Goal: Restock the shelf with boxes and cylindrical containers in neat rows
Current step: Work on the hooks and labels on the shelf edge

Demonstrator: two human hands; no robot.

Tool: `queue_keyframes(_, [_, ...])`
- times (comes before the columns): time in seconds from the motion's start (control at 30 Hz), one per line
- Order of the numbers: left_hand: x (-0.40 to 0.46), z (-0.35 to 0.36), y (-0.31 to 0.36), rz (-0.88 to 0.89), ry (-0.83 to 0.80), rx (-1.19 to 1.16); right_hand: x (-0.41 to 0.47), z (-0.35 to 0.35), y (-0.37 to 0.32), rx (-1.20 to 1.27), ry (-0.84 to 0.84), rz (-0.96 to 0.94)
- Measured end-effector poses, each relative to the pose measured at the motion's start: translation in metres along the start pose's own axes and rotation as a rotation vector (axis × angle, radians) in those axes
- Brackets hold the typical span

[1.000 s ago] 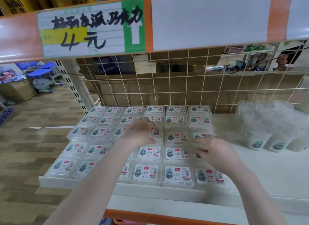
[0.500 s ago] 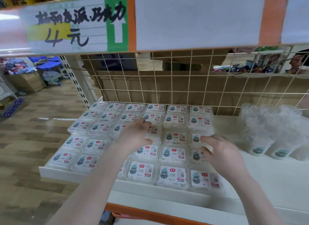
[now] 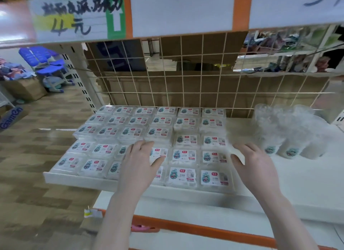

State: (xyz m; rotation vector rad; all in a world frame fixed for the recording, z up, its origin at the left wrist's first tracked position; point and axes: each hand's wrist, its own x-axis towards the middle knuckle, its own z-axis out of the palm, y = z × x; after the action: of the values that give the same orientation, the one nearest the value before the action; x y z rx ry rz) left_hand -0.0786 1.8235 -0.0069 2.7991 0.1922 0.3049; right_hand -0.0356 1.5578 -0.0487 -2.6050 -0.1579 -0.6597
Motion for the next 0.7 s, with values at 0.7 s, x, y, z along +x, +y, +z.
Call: queue_keyframes(0.7, [-0.097,-0.006,0.103,0.297,-0.187,-0.233,-0.159,-0.145,0.038,-0.256,0.296,0.372])
